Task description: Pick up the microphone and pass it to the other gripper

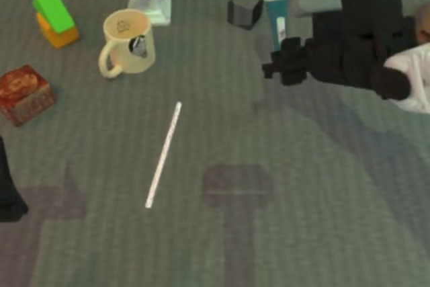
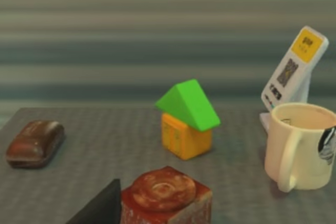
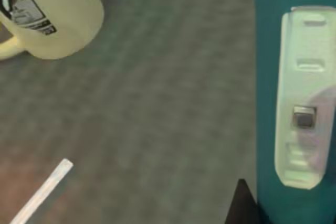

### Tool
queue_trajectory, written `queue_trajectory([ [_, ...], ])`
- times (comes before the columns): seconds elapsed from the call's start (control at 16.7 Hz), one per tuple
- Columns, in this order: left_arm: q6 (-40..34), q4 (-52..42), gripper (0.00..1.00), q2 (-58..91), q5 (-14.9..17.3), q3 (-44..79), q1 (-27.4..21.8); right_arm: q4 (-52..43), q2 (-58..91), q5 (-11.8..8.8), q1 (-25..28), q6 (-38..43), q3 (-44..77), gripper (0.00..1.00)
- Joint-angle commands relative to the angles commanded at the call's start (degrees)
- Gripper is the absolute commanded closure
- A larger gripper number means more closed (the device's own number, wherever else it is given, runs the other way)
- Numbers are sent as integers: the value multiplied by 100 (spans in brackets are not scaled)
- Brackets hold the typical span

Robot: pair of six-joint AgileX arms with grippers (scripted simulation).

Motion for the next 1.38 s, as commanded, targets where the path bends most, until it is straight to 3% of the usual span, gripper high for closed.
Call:
queue_trajectory([
  [0.36,0,0,0,0,0,0,0,2694,-778,-781,-24,-716,-813,100],
  [0.66,0,0,0,0,0,0,0,3423,-1105,-1036,-37,-968,-1057,100],
  [1.02,0,0,0,0,0,0,0,3494,-1119,-945,68,-944,-1103,100],
  [1.38,0,0,0,0,0,0,0,4400,-1519,-13,1025,-831,-1924,100],
])
